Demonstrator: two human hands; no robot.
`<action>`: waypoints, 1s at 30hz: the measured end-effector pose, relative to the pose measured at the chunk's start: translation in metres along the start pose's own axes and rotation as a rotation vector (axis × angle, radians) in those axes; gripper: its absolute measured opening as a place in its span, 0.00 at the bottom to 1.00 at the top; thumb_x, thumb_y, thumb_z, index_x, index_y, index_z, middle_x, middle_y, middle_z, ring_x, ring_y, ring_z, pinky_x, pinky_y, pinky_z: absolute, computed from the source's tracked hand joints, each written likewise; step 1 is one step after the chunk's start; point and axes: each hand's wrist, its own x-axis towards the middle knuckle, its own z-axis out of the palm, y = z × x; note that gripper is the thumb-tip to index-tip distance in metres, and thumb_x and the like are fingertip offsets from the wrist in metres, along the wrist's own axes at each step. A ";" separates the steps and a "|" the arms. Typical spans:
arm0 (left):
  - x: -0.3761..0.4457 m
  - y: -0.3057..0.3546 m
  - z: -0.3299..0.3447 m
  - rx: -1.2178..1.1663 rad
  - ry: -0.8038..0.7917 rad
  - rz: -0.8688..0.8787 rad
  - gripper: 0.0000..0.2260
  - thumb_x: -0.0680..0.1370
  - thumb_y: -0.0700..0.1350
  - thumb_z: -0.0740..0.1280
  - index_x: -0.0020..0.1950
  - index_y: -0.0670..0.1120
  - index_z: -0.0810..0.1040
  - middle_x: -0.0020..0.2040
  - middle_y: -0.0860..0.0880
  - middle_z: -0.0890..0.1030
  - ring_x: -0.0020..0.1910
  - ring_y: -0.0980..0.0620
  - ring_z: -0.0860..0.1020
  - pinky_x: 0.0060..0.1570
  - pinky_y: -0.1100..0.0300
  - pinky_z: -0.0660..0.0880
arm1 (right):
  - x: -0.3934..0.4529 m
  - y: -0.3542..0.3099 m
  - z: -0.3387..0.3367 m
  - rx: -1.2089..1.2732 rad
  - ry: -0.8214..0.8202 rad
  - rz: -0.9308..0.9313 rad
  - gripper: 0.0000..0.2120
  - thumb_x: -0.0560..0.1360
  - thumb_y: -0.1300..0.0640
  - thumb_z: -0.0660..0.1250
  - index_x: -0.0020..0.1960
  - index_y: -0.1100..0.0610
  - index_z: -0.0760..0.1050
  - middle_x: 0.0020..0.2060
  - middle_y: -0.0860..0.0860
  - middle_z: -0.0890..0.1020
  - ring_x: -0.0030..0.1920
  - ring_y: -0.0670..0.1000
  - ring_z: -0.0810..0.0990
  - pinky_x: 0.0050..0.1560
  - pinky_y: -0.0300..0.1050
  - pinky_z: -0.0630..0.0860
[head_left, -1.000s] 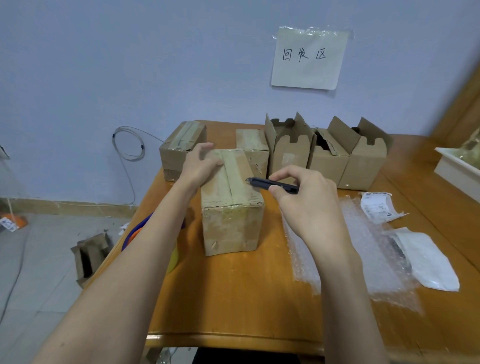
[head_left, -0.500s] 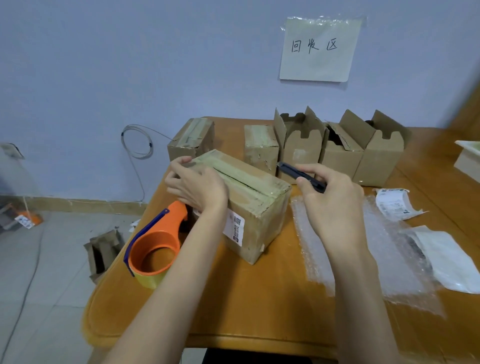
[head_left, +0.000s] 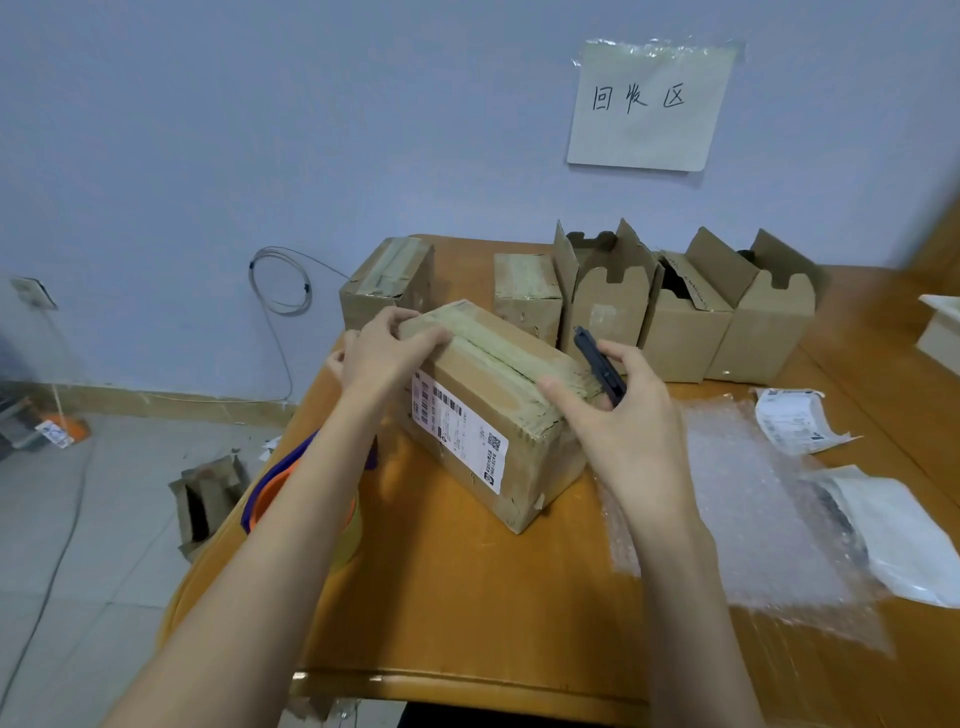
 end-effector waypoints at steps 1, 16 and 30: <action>-0.001 -0.002 -0.005 0.000 -0.036 0.014 0.29 0.63 0.67 0.68 0.61 0.58 0.73 0.56 0.55 0.74 0.66 0.49 0.69 0.69 0.49 0.60 | -0.001 0.002 0.003 0.010 -0.027 0.016 0.32 0.68 0.42 0.75 0.68 0.46 0.68 0.53 0.43 0.76 0.55 0.47 0.75 0.53 0.42 0.75; -0.006 -0.067 -0.053 0.479 0.095 -0.107 0.11 0.74 0.40 0.69 0.52 0.45 0.68 0.53 0.43 0.80 0.52 0.42 0.75 0.43 0.53 0.69 | 0.007 0.006 0.008 0.069 -0.073 0.052 0.38 0.66 0.45 0.77 0.71 0.45 0.64 0.59 0.47 0.74 0.56 0.48 0.73 0.51 0.42 0.71; 0.000 -0.039 -0.029 -0.154 0.068 0.059 0.26 0.77 0.64 0.60 0.71 0.53 0.67 0.65 0.49 0.75 0.59 0.50 0.76 0.53 0.55 0.69 | 0.019 0.009 0.010 0.122 -0.011 0.013 0.32 0.70 0.57 0.75 0.71 0.44 0.67 0.42 0.48 0.74 0.39 0.45 0.72 0.40 0.37 0.71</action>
